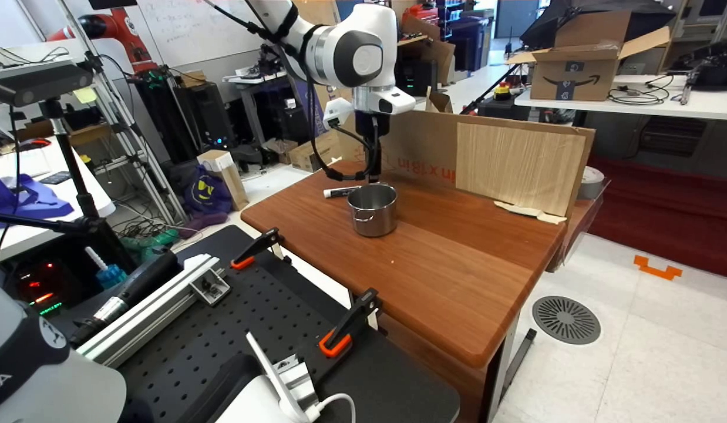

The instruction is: Take the black marker out of the silver pot

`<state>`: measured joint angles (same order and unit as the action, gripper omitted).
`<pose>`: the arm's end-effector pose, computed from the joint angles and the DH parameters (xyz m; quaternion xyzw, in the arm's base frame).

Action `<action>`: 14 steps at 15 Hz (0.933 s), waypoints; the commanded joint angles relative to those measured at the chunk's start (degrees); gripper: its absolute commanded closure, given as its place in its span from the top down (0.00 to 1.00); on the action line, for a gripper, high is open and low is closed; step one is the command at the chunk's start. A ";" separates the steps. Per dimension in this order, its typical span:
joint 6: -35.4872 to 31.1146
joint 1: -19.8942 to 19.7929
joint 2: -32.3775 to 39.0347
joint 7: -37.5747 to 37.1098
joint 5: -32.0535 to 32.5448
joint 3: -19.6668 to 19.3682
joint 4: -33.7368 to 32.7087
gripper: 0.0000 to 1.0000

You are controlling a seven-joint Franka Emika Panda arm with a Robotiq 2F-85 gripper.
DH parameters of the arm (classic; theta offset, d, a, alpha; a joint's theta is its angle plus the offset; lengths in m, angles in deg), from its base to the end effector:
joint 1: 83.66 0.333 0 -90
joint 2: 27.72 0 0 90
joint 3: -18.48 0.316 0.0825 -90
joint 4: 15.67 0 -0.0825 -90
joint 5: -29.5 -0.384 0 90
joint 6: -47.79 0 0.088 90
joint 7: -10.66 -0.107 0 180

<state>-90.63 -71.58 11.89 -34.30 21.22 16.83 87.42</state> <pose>0.6323 0.1181 0.1553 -0.9367 0.3464 0.0495 0.0153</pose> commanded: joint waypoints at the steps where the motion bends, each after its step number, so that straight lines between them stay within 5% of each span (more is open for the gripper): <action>1: 0.93 -0.33 -3.40 1.06 0.07 0.28 1.95 1.00; 7: 1.58 -1.08 -13.97 6.08 0.32 1.05 10.68 1.00; 8: 1.10 -0.45 -9.95 3.78 0.25 0.48 6.47 1.00; 14: 1.64 -0.64 -13.46 5.12 0.32 0.68 10.24 1.00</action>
<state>-89.13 -71.72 -1.56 -28.95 21.20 16.99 97.75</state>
